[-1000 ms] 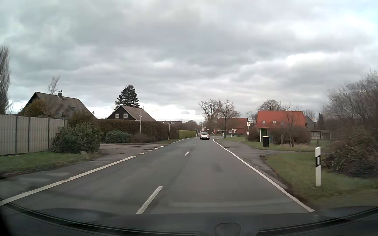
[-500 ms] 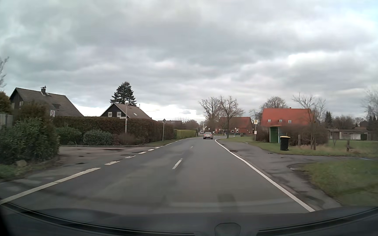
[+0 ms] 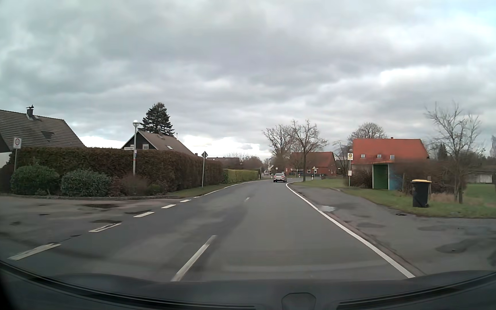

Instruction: Follow the waypoints while adhering to traffic rules and regulations

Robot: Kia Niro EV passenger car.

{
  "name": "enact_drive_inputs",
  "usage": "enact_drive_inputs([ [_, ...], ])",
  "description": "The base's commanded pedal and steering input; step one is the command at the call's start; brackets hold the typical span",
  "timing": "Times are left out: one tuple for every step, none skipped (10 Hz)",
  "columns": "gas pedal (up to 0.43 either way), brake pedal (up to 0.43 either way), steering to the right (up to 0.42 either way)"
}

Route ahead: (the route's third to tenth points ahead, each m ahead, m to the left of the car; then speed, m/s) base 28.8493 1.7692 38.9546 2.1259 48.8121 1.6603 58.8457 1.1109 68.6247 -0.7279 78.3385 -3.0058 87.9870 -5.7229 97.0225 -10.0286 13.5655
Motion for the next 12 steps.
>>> enact_drive_inputs([
  [0.370, 0.000, -0.001],
  [0.370, 0.000, 0.000],
  [0.350, 0.000, 0.000],
  [0.311, 0.000, 0.002],
  [0.311, 0.000, 0.002],
  [0.311, 0.000, 0.002],
  [0.287, 0.000, 0.002],
  [0.280, 0.000, 0.002],
  [0.280, 0.000, 0.003],
  [0.280, 0.000, 0.004],
  [0.280, 0.000, 0.004],
  [0.280, 0.000, 0.005],
])
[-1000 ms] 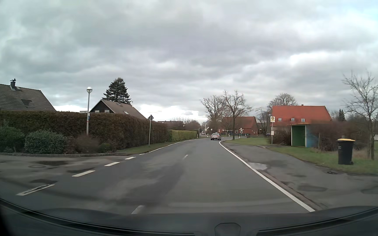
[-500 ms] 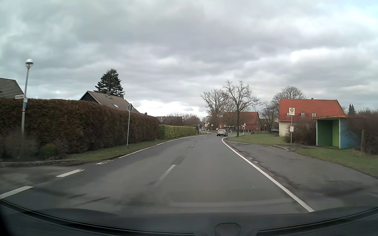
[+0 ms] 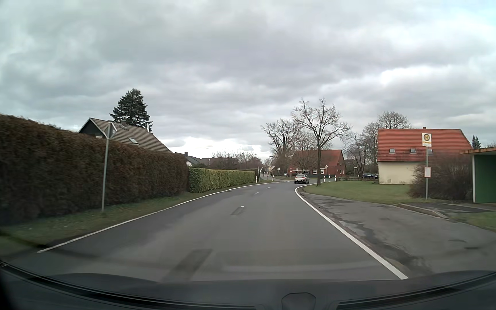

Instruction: Follow the waypoints while adhering to traffic rules and regulations

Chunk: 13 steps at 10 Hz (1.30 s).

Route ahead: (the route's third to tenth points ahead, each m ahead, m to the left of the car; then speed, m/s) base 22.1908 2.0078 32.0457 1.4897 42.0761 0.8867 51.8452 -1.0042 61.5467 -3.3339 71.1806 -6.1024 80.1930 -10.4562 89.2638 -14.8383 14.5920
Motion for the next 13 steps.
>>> enact_drive_inputs([
  [0.098, 0.000, 0.005],
  [0.000, 0.000, 0.005],
  [0.000, 0.000, 0.005],
  [0.000, 0.000, 0.005],
  [0.000, 0.000, 0.006],
  [0.000, 0.000, 0.007],
  [0.000, 0.000, 0.009],
  [0.000, 0.000, 0.010],
  [0.000, 0.006, 0.010],
  [0.000, 0.037, 0.011],
  [0.000, 0.067, 0.012],
  [0.000, 0.073, 0.012],
  [0.000, 0.085, 0.013],
])
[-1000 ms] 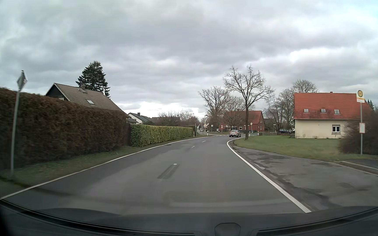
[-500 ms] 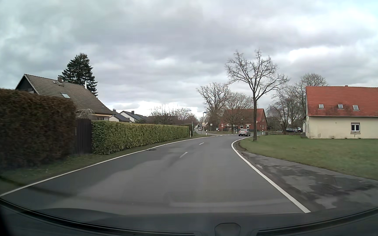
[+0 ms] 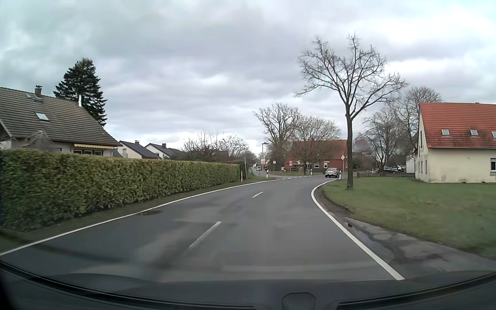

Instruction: Follow the waypoints while adhering to traffic rules and regulations

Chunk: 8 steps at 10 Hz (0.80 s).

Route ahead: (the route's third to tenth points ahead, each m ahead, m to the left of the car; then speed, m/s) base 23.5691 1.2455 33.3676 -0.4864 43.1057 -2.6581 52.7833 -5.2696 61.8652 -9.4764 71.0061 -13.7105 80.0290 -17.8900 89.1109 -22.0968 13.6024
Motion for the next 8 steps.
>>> enact_drive_inputs([
  [0.000, 0.104, 0.014],
  [0.000, 0.122, 0.015],
  [0.000, 0.104, 0.018],
  [0.000, 0.030, 0.021],
  [0.000, 0.000, 0.026],
  [0.000, 0.000, 0.031],
  [0.000, 0.000, 0.032],
  [0.000, 0.000, 0.032],
])
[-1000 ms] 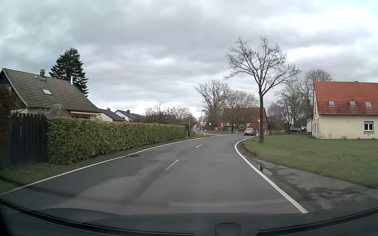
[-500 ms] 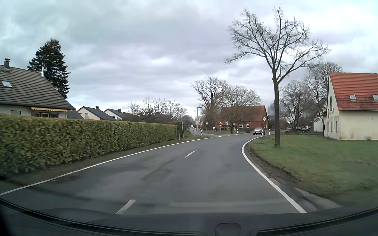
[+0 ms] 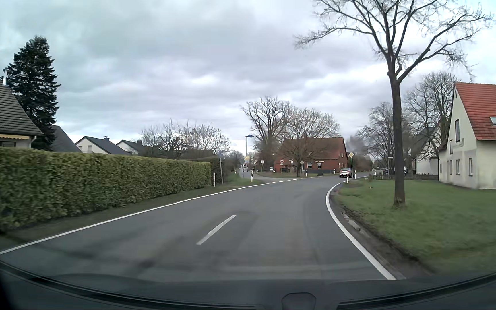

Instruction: Follow the waypoints while adhering to traffic rules and regulations

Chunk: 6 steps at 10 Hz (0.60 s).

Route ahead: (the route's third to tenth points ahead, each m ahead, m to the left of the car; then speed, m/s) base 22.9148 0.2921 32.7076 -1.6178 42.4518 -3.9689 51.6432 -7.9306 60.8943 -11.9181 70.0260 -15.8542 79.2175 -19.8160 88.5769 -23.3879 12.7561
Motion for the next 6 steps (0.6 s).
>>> enact_drive_inputs([
  [0.000, 0.000, 0.032],
  [0.000, 0.000, 0.033],
  [0.047, 0.000, 0.034],
  [0.047, 0.000, 0.037],
  [0.059, 0.000, 0.040],
  [0.067, 0.000, 0.041],
])
